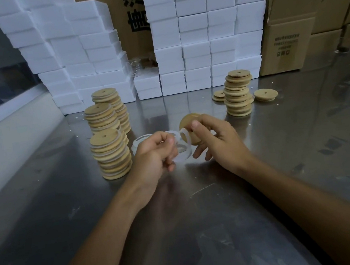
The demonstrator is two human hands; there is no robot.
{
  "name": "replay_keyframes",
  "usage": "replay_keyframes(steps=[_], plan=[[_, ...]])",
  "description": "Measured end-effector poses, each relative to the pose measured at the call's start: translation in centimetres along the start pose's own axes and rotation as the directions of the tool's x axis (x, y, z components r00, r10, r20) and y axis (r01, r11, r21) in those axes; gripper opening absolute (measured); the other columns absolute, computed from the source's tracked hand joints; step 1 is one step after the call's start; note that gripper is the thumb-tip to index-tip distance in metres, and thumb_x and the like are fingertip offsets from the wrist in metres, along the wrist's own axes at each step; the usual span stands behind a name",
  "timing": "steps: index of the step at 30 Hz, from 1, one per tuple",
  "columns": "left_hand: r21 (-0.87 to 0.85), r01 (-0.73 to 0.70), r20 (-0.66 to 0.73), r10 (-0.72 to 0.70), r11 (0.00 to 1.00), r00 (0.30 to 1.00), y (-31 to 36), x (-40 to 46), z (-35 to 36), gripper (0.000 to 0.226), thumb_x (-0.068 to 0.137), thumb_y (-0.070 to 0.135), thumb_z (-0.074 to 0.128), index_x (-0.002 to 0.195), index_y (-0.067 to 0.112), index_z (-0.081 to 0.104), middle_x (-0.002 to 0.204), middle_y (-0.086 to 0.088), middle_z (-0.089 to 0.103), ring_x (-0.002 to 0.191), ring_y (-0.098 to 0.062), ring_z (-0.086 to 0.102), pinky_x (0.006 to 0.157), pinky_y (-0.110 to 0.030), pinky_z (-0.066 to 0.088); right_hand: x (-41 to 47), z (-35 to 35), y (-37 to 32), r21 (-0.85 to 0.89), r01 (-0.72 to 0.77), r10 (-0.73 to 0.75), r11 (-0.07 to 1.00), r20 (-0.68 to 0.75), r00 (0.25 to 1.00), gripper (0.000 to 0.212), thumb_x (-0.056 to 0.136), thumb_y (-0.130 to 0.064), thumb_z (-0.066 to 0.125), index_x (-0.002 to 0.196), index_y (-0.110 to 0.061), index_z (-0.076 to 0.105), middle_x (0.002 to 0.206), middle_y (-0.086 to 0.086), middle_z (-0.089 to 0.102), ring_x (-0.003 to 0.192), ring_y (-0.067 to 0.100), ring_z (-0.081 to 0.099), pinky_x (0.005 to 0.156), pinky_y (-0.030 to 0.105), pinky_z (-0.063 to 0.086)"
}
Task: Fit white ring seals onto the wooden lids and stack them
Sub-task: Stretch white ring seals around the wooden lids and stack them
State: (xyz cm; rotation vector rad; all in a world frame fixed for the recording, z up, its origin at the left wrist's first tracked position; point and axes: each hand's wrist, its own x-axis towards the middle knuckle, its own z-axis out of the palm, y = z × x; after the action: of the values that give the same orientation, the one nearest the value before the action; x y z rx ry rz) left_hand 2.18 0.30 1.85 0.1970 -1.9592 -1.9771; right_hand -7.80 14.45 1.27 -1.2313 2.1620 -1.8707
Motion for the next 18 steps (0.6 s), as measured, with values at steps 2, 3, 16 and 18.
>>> replay_keyframes(steps=[2,3,16,18], plan=[[-0.137,0.052,0.014,-0.051,0.989,0.999,0.4,-0.1,0.0,0.025,0.103,0.011,0.041,0.084,0.009,0.055,0.058,0.002,0.039,0.056,-0.01,0.035,0.051,-0.025,0.033,-0.1,0.2,-0.1,0.039,0.002,-0.004,0.999,0.049,0.999,0.024,0.098,-0.037,0.053,0.1,-0.018,0.067,0.083,-0.009,0.066,0.063,0.019,0.068,0.047,0.021,0.047],[-0.18,0.066,0.014,-0.064,0.981,0.998,0.5,-0.1,0.2,0.026,0.104,0.013,0.039,0.085,0.008,0.055,0.058,0.002,0.038,0.056,-0.011,0.035,0.05,-0.025,0.033,-0.2,0.4,-0.1,0.049,0.013,-0.015,0.999,0.06,0.998,0.021,0.096,-0.034,0.057,0.099,-0.017,0.068,0.082,-0.009,0.066,0.061,0.019,0.067,0.047,0.021,0.048],[0.094,-0.047,-0.284,0.072,0.994,0.956,-1.6,0.4,0.5,0.014,0.089,0.027,0.071,0.082,0.017,0.065,0.058,0.004,0.061,0.051,-0.013,0.052,0.042,-0.025,0.041,-0.1,1.4,0.4,0.044,0.01,-0.012,0.999,0.057,0.998,0.029,0.102,-0.03,0.05,0.089,-0.008,0.063,0.071,-0.005,0.058,0.045,0.026,0.059,0.039,0.036,0.05],[0.102,-0.043,-0.251,0.067,0.994,0.966,-1.7,0.4,0.6,0.019,0.087,0.034,0.072,0.084,0.016,0.066,0.068,0.004,0.067,0.055,-0.016,0.06,0.04,-0.025,0.043,-0.1,1.4,0.3,0.053,0.013,-0.016,0.999,0.048,0.999,0.03,0.103,-0.028,0.048,0.089,-0.006,0.063,0.072,-0.002,0.058,0.045,0.026,0.057,0.039,0.038,0.049]])
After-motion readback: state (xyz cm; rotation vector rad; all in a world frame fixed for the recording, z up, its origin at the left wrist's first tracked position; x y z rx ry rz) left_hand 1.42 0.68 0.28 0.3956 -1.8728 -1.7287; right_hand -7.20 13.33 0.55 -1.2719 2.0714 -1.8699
